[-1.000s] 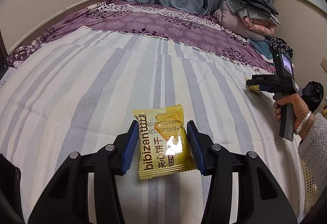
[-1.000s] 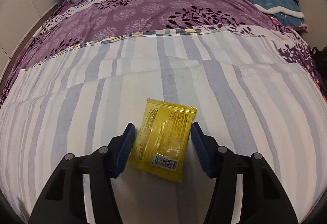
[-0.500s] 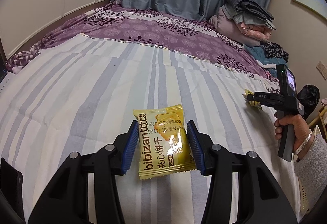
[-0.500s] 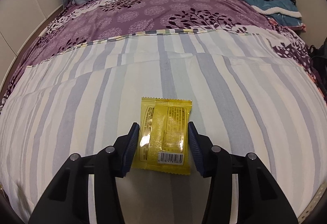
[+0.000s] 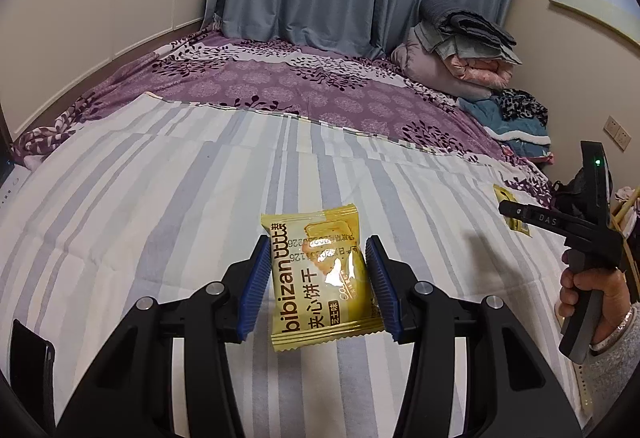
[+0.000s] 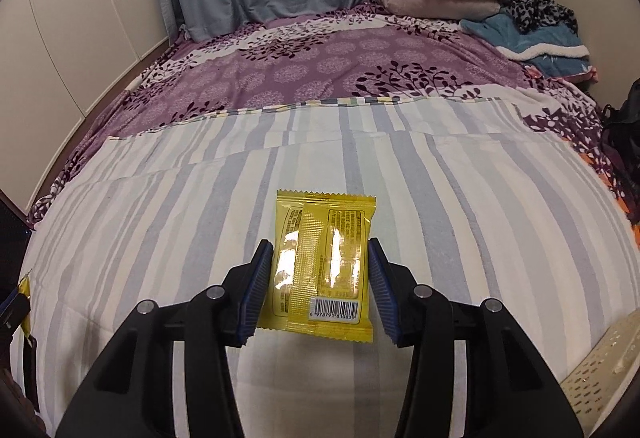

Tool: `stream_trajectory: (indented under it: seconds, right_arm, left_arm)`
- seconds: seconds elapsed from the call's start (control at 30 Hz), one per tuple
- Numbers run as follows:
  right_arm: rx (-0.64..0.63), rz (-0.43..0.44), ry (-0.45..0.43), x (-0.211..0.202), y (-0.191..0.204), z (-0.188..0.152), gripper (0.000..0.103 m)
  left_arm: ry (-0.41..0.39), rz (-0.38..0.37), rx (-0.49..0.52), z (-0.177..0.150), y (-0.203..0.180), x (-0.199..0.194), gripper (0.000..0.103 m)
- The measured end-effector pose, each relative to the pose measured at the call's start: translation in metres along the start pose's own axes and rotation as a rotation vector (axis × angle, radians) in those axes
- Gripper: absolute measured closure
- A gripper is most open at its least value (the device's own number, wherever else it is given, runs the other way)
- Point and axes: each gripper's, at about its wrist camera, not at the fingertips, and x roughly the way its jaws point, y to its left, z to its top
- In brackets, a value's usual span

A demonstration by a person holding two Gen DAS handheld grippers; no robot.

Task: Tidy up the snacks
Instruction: 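Carry the small yellow pack into the basket and open the right gripper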

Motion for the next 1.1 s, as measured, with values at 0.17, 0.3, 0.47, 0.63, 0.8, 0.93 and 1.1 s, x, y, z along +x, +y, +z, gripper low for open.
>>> stream_trajectory:
  seconds: [0.17, 0.3, 0.47, 0.63, 0.8, 0.93, 1.1]
  right_arm:
    - [0.015, 0.023, -0.046, -0.037, -0.006, -0.012, 0.055]
    - [0.039, 0.027, -0.076, -0.063, -0.018, -0.023, 0.055]
    - [0.069, 0.030, -0.110, -0.093, -0.034, -0.039, 0.055]
    - [0.088, 0.010, -0.135, -0.119, -0.053, -0.057, 0.055]
    - [0.123, -0.021, -0.151, -0.141, -0.077, -0.076, 0.055]
    - [0.156, -0.056, -0.166, -0.163, -0.100, -0.095, 0.055]
    - [0.196, -0.099, -0.182, -0.186, -0.124, -0.116, 0.055]
  left_arm:
    - [-0.018, -0.010, 0.015, 0.001, -0.008, -0.012, 0.054]
    - [-0.033, -0.019, 0.030, 0.002, -0.017, -0.022, 0.054]
    - [-0.048, -0.035, 0.055, 0.001, -0.030, -0.033, 0.054]
    - [-0.054, -0.056, 0.077, 0.000, -0.044, -0.040, 0.054]
    - [-0.051, -0.082, 0.097, -0.003, -0.059, -0.044, 0.054]
    - [-0.048, -0.102, 0.124, -0.006, -0.076, -0.046, 0.054]
    - [-0.049, -0.126, 0.155, -0.005, -0.093, -0.048, 0.054]
